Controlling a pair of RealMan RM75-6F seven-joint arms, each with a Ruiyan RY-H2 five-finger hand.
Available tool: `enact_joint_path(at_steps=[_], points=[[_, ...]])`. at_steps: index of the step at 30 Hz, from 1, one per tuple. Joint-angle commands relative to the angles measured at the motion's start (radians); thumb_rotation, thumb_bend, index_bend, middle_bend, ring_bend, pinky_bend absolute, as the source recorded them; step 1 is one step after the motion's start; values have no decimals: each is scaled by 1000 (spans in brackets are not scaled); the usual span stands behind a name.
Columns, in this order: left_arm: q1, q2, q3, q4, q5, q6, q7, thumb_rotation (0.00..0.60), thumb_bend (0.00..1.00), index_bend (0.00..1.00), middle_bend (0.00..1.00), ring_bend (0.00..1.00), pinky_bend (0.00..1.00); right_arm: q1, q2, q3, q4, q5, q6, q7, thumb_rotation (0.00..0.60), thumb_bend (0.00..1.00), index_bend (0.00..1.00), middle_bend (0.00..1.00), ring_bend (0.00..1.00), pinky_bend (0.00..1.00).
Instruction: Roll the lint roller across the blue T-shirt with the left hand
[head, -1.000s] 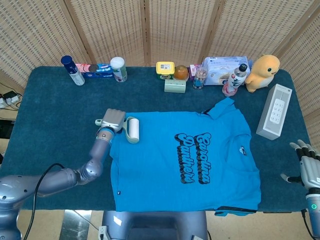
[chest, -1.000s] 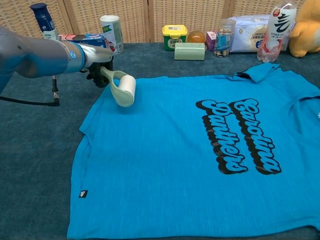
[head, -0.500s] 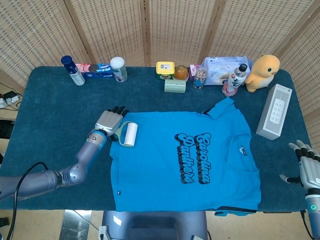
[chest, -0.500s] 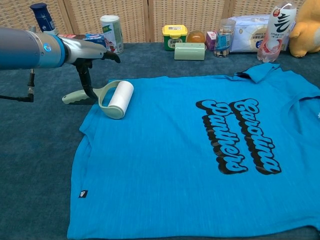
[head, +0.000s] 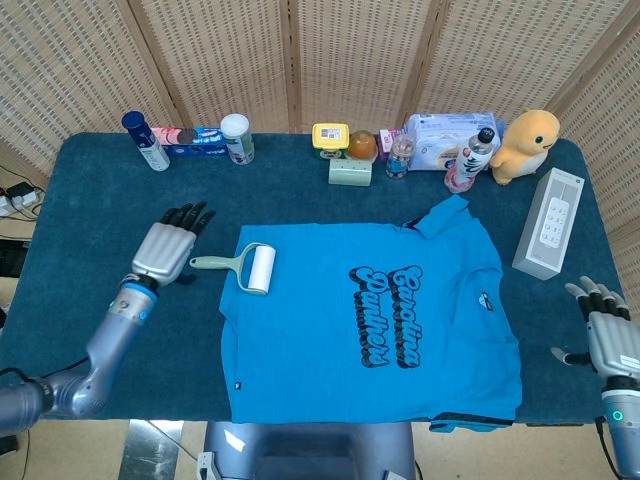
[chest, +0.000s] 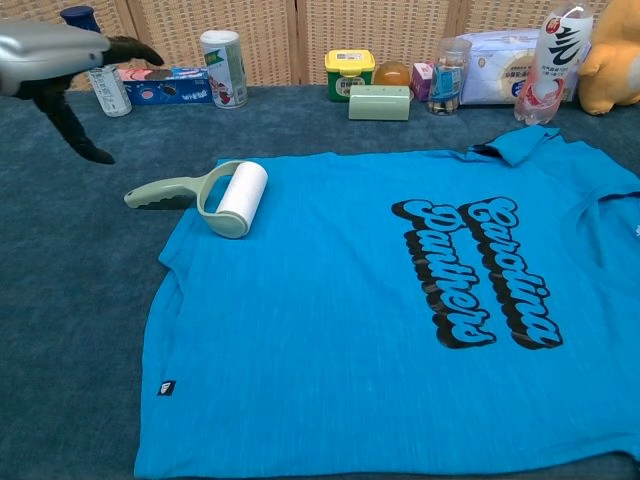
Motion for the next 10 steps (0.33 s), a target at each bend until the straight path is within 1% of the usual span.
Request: enact_joint_path(at_steps=[1, 5, 7, 10], points=[[239, 46, 123, 76, 330, 269, -318, 600, 88, 0, 0, 0, 95, 0, -25, -4, 42, -38, 27, 25, 600, 95, 125, 39, 1, 0], [329, 40, 155, 151, 391, 361, -436, 600, 102, 0, 0, 0, 95, -2, -44, -1, 80, -66, 59, 35, 600, 67, 125, 38, 0, 0], [417, 44, 190, 190, 402, 417, -528, 600, 104, 0, 0, 0, 95, -9, -69, 19, 133, -84, 134, 5, 600, 25, 125, 38, 0, 0], [459, 36, 197, 217, 413, 433, -567, 600, 106, 0, 0, 0, 95, -13, -98, 27, 176, -102, 178, 1, 600, 0, 125, 38, 0, 0]])
